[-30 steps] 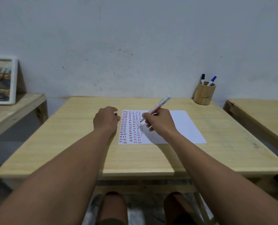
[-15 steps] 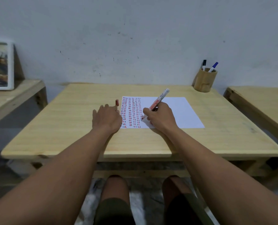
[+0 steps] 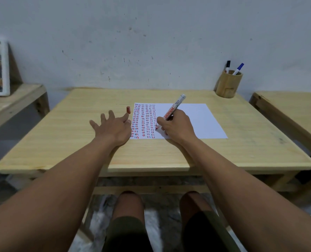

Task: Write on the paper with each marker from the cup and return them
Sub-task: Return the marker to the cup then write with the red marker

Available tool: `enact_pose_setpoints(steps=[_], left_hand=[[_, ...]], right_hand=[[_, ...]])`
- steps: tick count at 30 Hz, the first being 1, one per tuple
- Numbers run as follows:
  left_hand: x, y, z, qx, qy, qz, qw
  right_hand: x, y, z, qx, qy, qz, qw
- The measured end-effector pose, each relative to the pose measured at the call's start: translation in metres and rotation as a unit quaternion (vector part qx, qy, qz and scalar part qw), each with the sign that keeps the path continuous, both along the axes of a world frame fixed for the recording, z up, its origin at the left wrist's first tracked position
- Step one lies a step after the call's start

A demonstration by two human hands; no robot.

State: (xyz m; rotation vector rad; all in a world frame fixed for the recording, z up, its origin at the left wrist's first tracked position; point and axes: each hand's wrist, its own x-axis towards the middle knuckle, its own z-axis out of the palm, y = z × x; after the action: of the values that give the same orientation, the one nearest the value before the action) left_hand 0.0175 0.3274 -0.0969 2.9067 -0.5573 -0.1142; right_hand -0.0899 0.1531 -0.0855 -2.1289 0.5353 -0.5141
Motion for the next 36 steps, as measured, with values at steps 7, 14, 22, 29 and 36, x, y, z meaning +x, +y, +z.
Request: enact_pose_setpoints(steps=[7,14,22,29,36], left_hand=[[0.001,0.005,0.000,0.023,0.011,-0.019,0.999],[-0.001,0.004,0.000,0.018,0.018,-0.016,1.000],[0.008,-0.007,0.015,-0.104,-0.039,0.068,0.991],[0.031,-0.020,0.018,-0.171,-0.061,-0.007,0.983],[0.034,-0.030,0.022,-0.233,-0.119,-0.007,0.965]], right_hand=[[-0.001,-0.001,0.001,0.000,0.007,0.010,1.000],[0.000,-0.002,0.001,0.027,-0.011,-0.015,0.999],[0.006,-0.008,0.006,0.079,-0.024,-0.027,0.996],[0.013,-0.014,0.016,0.179,-0.061,-0.016,0.982],[0.016,-0.015,0.036,0.374,-0.095,-0.001,0.922]])
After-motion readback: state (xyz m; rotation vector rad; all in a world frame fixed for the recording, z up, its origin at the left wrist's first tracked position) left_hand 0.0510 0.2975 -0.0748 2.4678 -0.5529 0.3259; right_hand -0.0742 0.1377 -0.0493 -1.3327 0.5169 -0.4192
